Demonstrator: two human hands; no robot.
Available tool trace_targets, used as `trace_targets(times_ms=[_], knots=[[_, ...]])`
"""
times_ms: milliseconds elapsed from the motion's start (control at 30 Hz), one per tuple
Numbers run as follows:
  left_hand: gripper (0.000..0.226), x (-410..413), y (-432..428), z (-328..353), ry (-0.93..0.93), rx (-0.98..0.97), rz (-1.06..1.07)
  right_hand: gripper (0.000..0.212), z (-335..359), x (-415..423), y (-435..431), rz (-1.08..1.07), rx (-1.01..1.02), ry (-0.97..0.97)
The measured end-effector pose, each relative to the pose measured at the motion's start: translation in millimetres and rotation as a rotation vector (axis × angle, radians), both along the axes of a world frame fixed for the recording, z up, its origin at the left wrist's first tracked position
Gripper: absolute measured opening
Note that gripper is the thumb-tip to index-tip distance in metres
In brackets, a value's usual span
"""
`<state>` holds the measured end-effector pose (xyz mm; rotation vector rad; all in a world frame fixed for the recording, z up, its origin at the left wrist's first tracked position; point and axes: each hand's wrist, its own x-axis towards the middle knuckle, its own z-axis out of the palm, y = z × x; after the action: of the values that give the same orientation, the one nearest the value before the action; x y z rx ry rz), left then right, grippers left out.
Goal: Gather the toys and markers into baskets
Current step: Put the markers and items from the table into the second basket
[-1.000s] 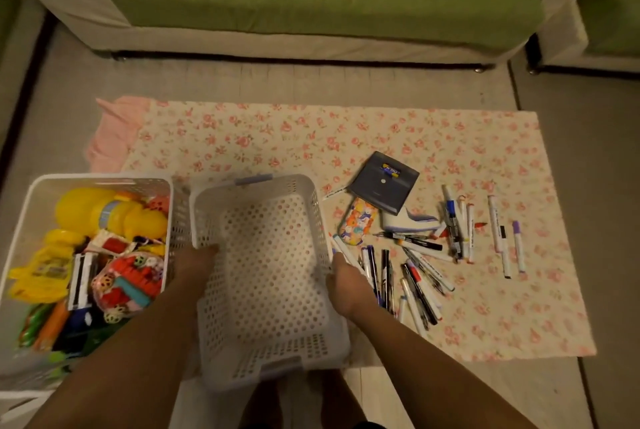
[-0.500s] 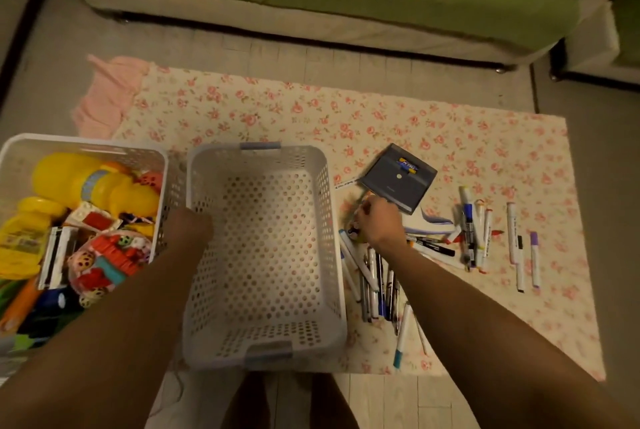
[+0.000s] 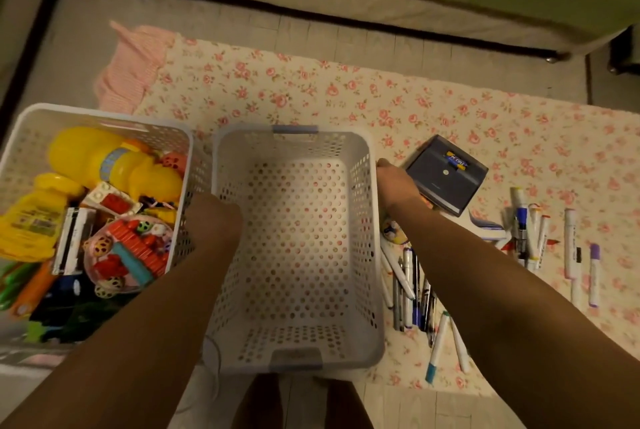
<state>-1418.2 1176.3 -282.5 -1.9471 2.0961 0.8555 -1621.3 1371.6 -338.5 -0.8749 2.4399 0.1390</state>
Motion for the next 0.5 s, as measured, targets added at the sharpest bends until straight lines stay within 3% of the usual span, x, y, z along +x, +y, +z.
trace_targets(times_ms=[133,233,433,500], knots=[[0.031,-2.1,1.8,3.3,0.001,-0.014,0.02,0.049,-5.1,-1.3,0.7,0.025,0.017,0.004],[0.031,-4.4,3.2,3.8,-0.018,-0.025,0.024,0.045,-2.9,-5.7,2.3,0.04,-0.076,0.127],[0.032,-3.1,2.9,3.2,-0.019,-0.011,0.03,0.006,33.7,-8.5,4.8,-0.383,-0.589,-0.012],[0.032,-2.4,3.9,5.5,-0.007,-0.006,0.027,0.008,46.4,1.5,8.5,-0.474,-0.693,-0.035]])
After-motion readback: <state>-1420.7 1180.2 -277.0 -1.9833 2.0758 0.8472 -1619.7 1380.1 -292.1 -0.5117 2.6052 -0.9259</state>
